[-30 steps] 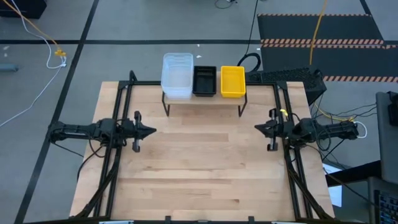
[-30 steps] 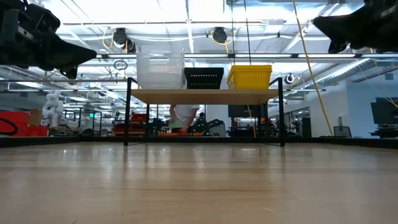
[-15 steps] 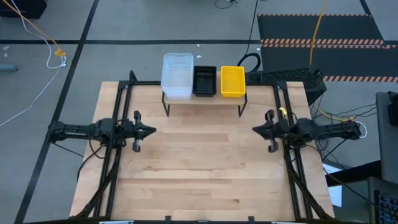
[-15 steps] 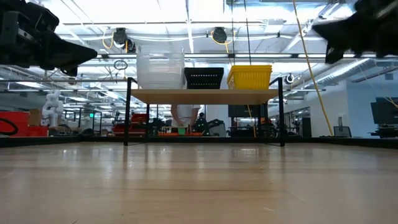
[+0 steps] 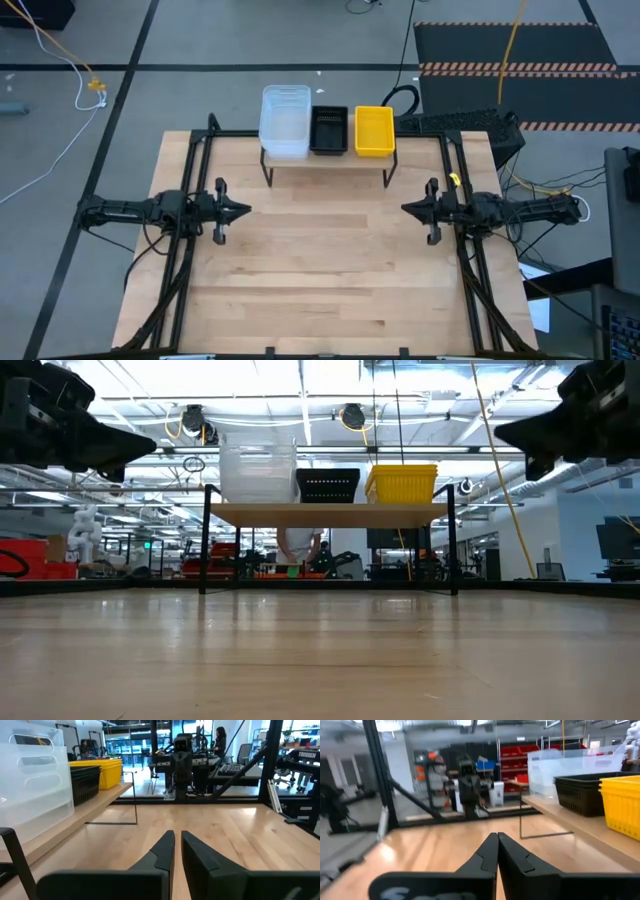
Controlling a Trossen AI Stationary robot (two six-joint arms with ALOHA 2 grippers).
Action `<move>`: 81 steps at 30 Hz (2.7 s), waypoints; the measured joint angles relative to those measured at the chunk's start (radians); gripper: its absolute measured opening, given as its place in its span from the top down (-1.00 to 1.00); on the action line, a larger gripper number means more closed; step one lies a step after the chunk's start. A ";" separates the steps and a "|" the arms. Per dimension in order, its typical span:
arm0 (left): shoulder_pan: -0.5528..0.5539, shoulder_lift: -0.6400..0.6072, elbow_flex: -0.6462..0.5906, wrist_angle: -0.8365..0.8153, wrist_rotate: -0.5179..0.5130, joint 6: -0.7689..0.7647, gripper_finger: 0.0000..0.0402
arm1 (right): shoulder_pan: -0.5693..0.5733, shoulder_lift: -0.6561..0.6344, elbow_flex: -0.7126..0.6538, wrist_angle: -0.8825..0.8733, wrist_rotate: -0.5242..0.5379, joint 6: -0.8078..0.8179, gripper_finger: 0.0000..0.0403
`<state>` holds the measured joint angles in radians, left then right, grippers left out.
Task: Stack baskets on shelf by color
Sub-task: Return to Home Position
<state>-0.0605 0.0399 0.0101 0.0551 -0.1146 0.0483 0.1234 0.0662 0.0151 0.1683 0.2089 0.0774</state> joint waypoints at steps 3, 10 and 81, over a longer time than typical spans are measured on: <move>0.000 0.000 0.000 0.000 0.000 0.000 0.82 | 0.000 0.001 0.000 -0.040 0.001 -0.057 1.00; 0.000 0.000 0.000 0.000 0.000 0.000 0.82 | 0.000 0.000 0.000 -0.054 0.000 -0.096 0.98; 0.000 0.000 0.001 0.001 0.000 0.000 0.82 | 0.000 0.000 -0.001 -0.053 -0.001 -0.097 0.98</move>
<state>-0.0608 0.0399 0.0109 0.0563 -0.1143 0.0479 0.1234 0.0666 0.0143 0.1154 0.2078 -0.0196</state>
